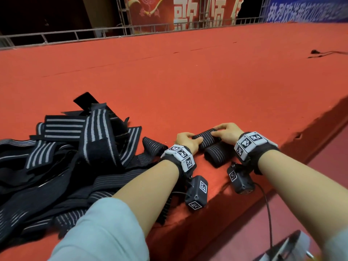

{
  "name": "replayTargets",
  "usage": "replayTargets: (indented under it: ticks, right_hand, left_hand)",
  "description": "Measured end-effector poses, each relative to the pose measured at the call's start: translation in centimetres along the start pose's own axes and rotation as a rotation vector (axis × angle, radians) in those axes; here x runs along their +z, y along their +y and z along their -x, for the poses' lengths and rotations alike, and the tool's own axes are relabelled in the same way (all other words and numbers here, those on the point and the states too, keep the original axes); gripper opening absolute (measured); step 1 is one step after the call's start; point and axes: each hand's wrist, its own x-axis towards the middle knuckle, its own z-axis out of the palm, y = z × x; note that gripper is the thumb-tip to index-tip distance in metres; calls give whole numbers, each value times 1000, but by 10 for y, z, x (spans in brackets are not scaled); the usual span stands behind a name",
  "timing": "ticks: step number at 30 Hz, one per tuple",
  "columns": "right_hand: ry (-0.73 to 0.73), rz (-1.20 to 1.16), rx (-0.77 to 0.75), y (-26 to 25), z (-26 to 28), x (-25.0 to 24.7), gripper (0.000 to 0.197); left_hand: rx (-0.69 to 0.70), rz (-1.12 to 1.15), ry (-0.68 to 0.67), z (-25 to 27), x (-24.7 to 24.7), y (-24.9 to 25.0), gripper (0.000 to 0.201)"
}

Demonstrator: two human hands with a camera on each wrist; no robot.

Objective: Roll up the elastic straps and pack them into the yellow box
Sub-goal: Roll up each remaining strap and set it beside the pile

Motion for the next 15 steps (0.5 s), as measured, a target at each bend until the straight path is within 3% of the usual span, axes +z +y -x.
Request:
replayTargets:
  ticks: [9, 15]
  right_hand:
    - [-25, 7, 56, 9, -5, 0, 19]
    - [13, 62, 50, 11, -1, -5, 13]
  left_hand:
    - [29, -160, 48, 4, 4, -1, 24]
    - [56, -298, 17, 7, 4, 7, 50]
